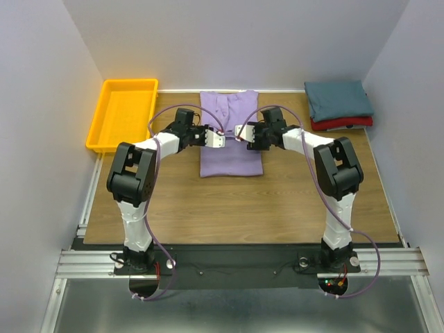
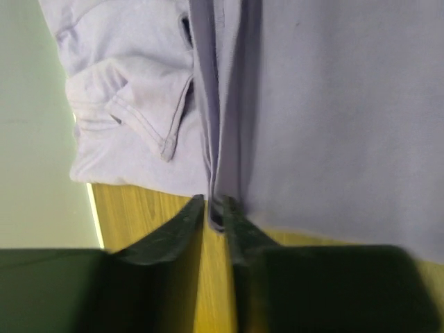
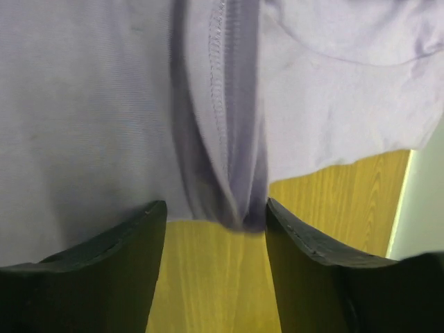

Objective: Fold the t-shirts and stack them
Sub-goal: Fold the tshirt

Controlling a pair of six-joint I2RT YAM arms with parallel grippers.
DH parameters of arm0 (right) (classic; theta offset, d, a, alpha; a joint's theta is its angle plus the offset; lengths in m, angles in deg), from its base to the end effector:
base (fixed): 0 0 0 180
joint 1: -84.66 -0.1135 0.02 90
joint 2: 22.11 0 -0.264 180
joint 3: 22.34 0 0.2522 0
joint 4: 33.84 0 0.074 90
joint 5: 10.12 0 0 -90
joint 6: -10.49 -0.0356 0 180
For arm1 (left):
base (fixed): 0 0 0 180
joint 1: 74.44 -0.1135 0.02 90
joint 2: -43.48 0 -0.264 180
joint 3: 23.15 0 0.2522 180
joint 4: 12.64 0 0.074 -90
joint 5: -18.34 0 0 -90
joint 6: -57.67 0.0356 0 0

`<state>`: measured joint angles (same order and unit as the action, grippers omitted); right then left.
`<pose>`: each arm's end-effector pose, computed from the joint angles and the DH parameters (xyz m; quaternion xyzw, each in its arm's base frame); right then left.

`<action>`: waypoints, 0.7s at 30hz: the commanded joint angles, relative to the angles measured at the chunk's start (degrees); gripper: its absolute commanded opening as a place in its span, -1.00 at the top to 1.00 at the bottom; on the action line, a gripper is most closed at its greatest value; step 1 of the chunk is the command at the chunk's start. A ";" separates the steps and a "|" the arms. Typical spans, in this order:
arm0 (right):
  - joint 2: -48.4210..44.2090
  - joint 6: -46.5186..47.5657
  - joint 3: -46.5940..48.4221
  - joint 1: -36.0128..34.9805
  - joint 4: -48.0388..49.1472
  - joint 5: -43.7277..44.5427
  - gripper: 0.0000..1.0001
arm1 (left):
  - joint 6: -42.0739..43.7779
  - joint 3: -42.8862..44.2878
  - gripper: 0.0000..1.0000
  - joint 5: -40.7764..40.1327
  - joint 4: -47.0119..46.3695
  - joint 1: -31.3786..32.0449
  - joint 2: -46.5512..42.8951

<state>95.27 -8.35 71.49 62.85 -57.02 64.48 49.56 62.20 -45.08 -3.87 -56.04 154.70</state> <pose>0.4114 0.1748 0.1683 -0.7020 0.5984 -0.0394 0.3840 0.4026 -0.1507 0.1894 0.7300 0.4703 0.0647 0.4916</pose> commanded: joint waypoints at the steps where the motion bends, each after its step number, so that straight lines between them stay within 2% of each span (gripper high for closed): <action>1: -0.92 -3.98 5.26 0.44 2.03 2.74 -0.35 | -4.70 4.17 0.33 -1.80 -2.91 -1.51 -0.91; 5: -3.82 -9.00 7.38 0.62 1.85 3.09 -0.38 | -11.81 4.52 0.13 -1.63 -2.74 -2.22 -4.51; 10: -13.13 -15.59 2.90 0.62 0.36 2.13 -0.27 | -20.44 2.50 0.11 -1.37 0.93 -2.57 -12.59; 11: -14.28 -18.13 1.33 0.62 -0.86 1.60 -0.22 | -21.41 2.15 0.12 1.07 2.95 -2.57 -14.00; 14: -19.02 -19.74 -2.00 0.53 -9.46 -2.17 -0.19 | -20.12 -5.63 0.12 8.18 12.17 -2.14 -22.50; 17: -24.47 -16.86 -9.11 -1.73 -13.78 -4.46 -0.14 | -19.57 -13.99 0.11 9.18 13.08 -0.56 -28.05; 21: -29.92 -13.15 -19.41 -7.72 -14.15 -2.10 -0.14 | -19.58 -20.77 0.10 8.66 14.40 2.08 -30.97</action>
<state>68.06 -24.18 60.15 60.65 -65.28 63.28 30.76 47.73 -38.82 5.50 -55.98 124.19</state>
